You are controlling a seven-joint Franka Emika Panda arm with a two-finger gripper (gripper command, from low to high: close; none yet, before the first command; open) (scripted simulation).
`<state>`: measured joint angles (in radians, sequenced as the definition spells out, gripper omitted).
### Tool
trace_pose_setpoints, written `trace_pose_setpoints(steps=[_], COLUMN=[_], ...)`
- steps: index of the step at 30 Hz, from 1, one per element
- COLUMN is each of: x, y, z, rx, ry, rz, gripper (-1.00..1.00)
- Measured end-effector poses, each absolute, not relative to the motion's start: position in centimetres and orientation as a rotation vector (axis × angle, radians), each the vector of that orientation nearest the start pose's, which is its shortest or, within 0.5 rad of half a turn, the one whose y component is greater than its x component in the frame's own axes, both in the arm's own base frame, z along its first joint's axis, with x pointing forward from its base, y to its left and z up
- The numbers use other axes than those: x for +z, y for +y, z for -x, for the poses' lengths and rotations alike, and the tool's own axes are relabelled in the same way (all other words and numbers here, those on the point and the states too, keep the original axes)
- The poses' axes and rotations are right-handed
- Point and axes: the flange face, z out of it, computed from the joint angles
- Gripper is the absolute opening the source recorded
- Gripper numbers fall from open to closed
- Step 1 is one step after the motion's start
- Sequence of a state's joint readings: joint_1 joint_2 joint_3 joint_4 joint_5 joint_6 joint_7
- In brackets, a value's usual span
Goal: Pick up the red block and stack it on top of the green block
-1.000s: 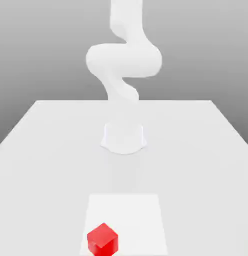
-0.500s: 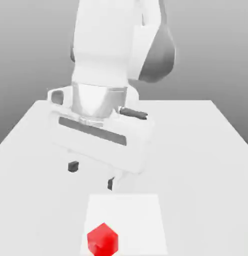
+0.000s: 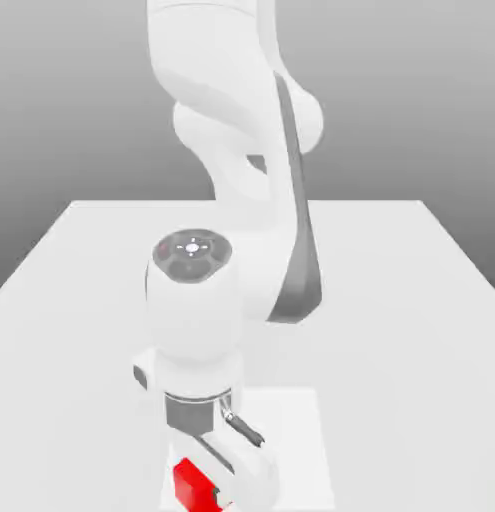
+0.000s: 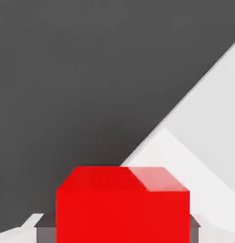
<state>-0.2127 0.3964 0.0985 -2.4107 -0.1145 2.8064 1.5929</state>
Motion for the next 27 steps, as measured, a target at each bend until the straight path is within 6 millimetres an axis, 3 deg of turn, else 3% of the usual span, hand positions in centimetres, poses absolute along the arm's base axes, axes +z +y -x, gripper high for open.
trace_pose_setpoints(steps=[2,7,13,16,20,22,23,24,27], x=[15.0,20.4,21.1,21.8,23.2,21.5,19.9,18.8,18.8], y=[-4.7,-4.0,10.6,18.1,28.2,32.6,33.6,34.0,34.0], z=[-48.8,-49.0,-51.6,-51.5,-49.9,-49.0,-48.7,-48.5,-48.5], rx=[-0.002,0.002,0.033,0.03,0.014,0.005,0.003,0.002,0.002], ry=[2.26,2.249,2.033,1.924,1.779,1.718,1.704,1.697,1.697], rz=[2.179,2.194,2.428,2.516,2.601,2.631,2.638,2.642,2.642], gripper=[-1.0,-1.0,-1.0,-1.0,-1.0,-1.0,-1.0,1.0,1.0])
